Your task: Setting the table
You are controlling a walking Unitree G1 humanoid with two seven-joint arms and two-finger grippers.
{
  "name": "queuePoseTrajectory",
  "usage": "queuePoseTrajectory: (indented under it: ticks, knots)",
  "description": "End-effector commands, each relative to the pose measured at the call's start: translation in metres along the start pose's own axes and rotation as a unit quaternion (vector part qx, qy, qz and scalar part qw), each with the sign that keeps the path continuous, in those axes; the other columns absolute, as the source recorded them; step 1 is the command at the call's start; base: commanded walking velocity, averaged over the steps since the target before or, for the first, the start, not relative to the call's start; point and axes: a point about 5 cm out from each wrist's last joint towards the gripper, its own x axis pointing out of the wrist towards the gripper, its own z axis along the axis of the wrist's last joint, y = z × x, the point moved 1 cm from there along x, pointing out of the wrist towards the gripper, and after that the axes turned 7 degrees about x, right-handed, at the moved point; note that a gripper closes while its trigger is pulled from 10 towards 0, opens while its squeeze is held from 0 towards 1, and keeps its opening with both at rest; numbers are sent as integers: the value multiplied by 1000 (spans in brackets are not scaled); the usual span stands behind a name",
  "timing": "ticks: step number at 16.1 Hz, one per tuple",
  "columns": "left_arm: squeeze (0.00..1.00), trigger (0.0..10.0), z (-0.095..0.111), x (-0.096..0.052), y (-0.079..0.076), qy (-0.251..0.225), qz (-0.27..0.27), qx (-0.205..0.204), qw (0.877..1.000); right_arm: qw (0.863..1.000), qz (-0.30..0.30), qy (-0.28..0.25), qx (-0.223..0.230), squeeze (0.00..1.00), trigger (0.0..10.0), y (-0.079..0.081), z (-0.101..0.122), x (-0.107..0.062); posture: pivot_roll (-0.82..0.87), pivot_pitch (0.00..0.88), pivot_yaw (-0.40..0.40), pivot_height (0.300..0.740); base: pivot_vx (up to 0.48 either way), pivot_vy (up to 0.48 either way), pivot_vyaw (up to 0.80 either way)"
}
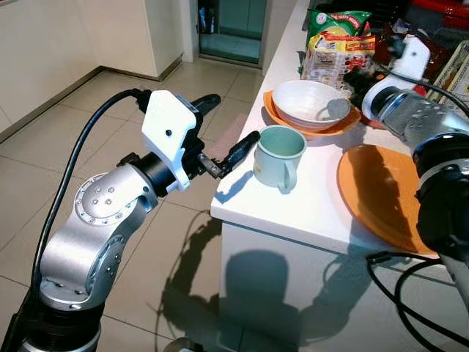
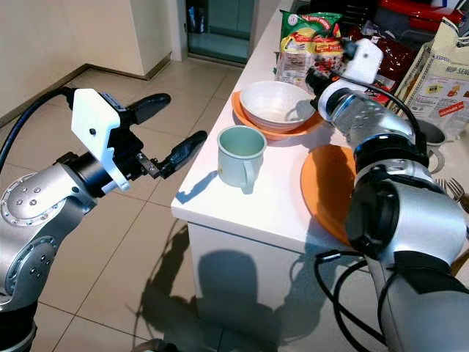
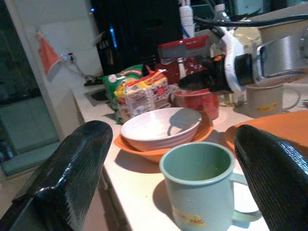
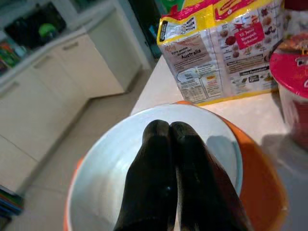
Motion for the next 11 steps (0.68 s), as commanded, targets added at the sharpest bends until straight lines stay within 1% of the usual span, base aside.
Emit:
queuePoseTrajectory:
  ticks: [1,2,3,6,9,11]
  knots:
    - [0,10000,-3,2,6,17,20,15,1000,999,3,2,-45,1000,10000,8,1,2,56,7,-40,740,0,0,0]
    - [0,10000,-4,2,9,19,27,17,999,997,-4,8,-71,1000,10000,9,-2,3,58,12,-45,740,0,0,0]
    - [0,10000,-2,1,10,17,27,16,999,997,-8,13,-79,1000,10000,12,-4,5,60,14,-46,740,0,0,0]
    - [0,10000,1,0,8,14,25,17,999,996,-28,17,-78,1000,10000,12,-5,5,68,47,-69,740,0,0,0]
    - [0,10000,4,-1,6,13,17,16,1000,996,-37,-1,-78,1000,10000,15,5,5,75,79,-71,740,0,0,0]
    - [0,10000,8,0,7,7,12,12,1000,995,-52,-17,-89,1000,10000,13,15,3,72,97,-70,740,0,0,0]
